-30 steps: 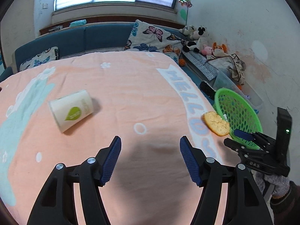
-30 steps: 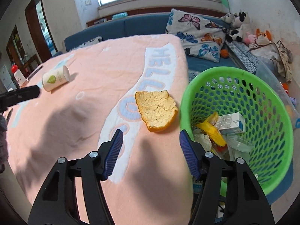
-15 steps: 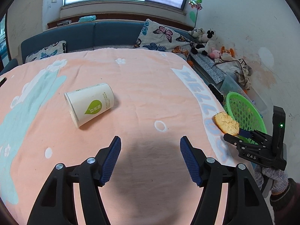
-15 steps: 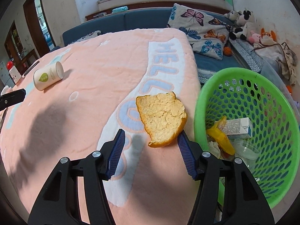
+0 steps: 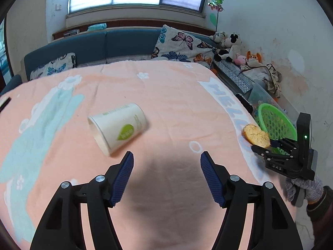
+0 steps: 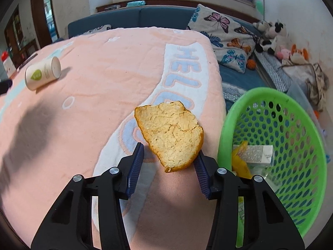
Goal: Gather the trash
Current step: 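Grasp the bread slice with the right tool while the left tool grasps the paper cup, then carry the bread slice into the green basket and open the right tool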
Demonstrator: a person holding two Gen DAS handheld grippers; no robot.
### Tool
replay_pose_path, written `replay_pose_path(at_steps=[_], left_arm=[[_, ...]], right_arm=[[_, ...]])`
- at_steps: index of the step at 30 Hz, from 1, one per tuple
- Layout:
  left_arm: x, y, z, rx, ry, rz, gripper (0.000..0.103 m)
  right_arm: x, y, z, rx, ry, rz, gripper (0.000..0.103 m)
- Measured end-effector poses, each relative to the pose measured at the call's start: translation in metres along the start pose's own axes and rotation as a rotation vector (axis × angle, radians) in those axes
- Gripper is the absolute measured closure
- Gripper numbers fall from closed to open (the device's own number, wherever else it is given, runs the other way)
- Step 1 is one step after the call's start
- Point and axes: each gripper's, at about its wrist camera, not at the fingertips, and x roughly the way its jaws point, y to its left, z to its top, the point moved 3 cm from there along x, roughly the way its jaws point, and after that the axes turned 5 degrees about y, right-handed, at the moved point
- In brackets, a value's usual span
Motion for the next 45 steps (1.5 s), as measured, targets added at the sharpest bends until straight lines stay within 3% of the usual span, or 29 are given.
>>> replay_pose_path(at_steps=[8, 16, 24, 32, 34, 45], left_arm=[[0.006, 0.02, 0.018, 0.088, 0.013, 0.057, 0.027], [0.032, 0.044, 0.04, 0.139, 0.044, 0.16, 0.02], [0.066, 0.061, 0.054, 0.152, 0.098, 0.149, 0.015], [0.085, 0.06, 0.052, 0.207, 0.134, 0.149, 0.015], [0.085, 0.059, 0.05, 0.221, 0.127, 0.154, 0.024], [0.072, 0.048, 0.043, 0.21, 0.113, 0.198, 0.034]], right_arm=[[-0.001, -0.005, 0.002, 0.035, -0.009, 0.024, 0.067], [-0.012, -0.012, 0.002, 0.11, -0.019, 0.088, 0.07], [-0.024, -0.014, 0.002, 0.157, -0.021, 0.13, 0.071], [-0.028, -0.012, 0.0, 0.156, -0.029, 0.127, 0.071], [-0.03, -0.011, -0.001, 0.155, -0.034, 0.128, 0.072], [-0.043, -0.013, -0.007, 0.167, -0.059, 0.144, 0.073]])
